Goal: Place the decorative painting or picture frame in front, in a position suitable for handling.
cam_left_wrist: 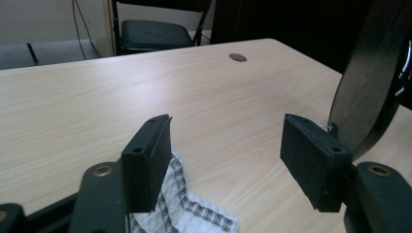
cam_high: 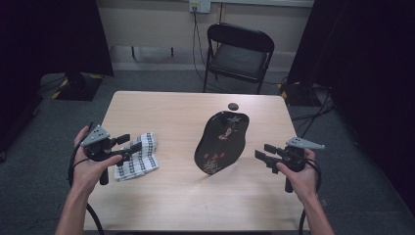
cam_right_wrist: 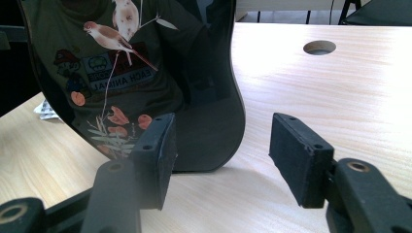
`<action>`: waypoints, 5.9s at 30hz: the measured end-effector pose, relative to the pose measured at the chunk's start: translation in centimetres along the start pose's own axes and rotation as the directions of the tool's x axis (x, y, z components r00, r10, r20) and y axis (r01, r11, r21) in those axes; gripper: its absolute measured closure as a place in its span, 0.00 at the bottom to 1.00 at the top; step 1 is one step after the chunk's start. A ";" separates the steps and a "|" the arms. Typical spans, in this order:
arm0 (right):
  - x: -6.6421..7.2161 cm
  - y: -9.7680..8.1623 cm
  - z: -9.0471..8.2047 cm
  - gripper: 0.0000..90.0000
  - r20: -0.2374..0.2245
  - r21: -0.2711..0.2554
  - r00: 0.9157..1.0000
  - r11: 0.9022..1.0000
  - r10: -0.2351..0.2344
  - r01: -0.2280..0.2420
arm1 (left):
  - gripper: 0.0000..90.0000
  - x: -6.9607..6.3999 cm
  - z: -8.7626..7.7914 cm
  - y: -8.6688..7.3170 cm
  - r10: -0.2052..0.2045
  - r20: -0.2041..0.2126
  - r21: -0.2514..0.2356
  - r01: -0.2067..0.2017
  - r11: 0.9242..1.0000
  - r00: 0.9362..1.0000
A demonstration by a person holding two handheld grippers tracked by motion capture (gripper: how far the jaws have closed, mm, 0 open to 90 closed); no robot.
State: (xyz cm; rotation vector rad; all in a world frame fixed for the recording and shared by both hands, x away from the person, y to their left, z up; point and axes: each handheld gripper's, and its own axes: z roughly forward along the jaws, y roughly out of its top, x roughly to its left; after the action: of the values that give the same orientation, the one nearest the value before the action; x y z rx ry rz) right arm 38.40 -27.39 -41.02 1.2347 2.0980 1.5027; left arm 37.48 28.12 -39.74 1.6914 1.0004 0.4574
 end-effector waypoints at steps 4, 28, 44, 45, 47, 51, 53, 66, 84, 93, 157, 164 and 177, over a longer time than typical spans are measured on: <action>-0.3 -0.1 0.1 0.47 -0.009 0.000 1.000 1.000 0.021 -0.021 | 0.38 0.1 -0.1 0.1 0.005 -0.012 0.003 -0.005 1.000 1.000; 2.0 0.8 1.8 0.47 -0.075 0.027 0.996 0.999 -0.040 0.042 | 0.49 -8.1 4.3 1.4 0.205 0.170 0.009 -0.210 0.978 0.964; 2.3 0.5 2.6 0.46 -0.088 0.054 0.995 0.997 -0.050 0.055 | 0.53 -12.3 10.2 0.9 0.237 0.310 0.062 -0.268 0.961 0.921; 2.2 0.5 2.5 0.46 -0.088 0.055 0.995 0.997 -0.045 0.050 | 0.54 -12.4 10.4 0.9 0.234 0.313 0.055 -0.264 0.963 0.921; 2.1 0.4 2.6 0.46 -0.093 0.056 0.995 0.998 -0.034 0.039 | 0.58 -12.4 11.1 0.9 0.221 0.314 0.052 -0.249 0.967 0.923; 2.4 0.4 2.8 0.46 -0.102 0.064 0.994 0.997 -0.039 0.046 | 0.64 -12.7 12.0 0.9 0.222 0.335 0.062 -0.256 0.965 0.916; 2.4 0.3 2.9 0.46 -0.100 0.068 0.994 0.997 -0.041 0.048 | 0.65 -13.0 12.4 0.8 0.225 0.337 0.063 -0.260 0.964 0.914; 2.2 0.3 2.4 0.46 -0.106 0.058 0.994 0.997 -0.037 0.044 | 0.85 -13.1 13.3 -0.2 0.241 0.367 0.089 -0.292 0.952 0.898; 2.5 0.5 2.4 0.45 -0.123 0.037 0.992 0.999 -0.035 0.040 | 0.85 -12.0 10.7 -0.5 0.227 0.404 0.131 -0.301 0.944 0.886; 2.9 0.6 2.9 0.44 -0.123 0.044 0.992 0.998 -0.042 0.048 | 0.85 -11.7 9.3 -0.6 0.245 0.415 0.155 -0.333 0.930 0.876; 4.5 1.7 6.7 0.51 -0.205 0.085 0.975 0.991 -0.080 0.099 | 0.47 -9.3 8.2 -1.2 0.165 0.262 0.074 -0.190 0.979 0.951; 4.9 1.4 6.4 0.53 -0.236 0.097 0.963 0.983 -0.129 0.155 | 0.47 -8.8 8.2 -1.2 0.168 0.244 0.081 -0.192 0.978 0.955; 5.9 1.1 6.3 0.60 -0.257 0.115 0.955 0.977 -0.147 0.181 | 0.61 -8.5 8.4 -1.2 0.179 0.233 0.098 -0.206 0.974 0.956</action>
State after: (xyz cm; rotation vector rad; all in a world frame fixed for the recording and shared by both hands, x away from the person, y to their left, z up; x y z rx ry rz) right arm 39.48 -18.74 -41.25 0.9253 2.4338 1.5262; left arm 38.17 16.39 -42.35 1.9128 0.7144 0.3276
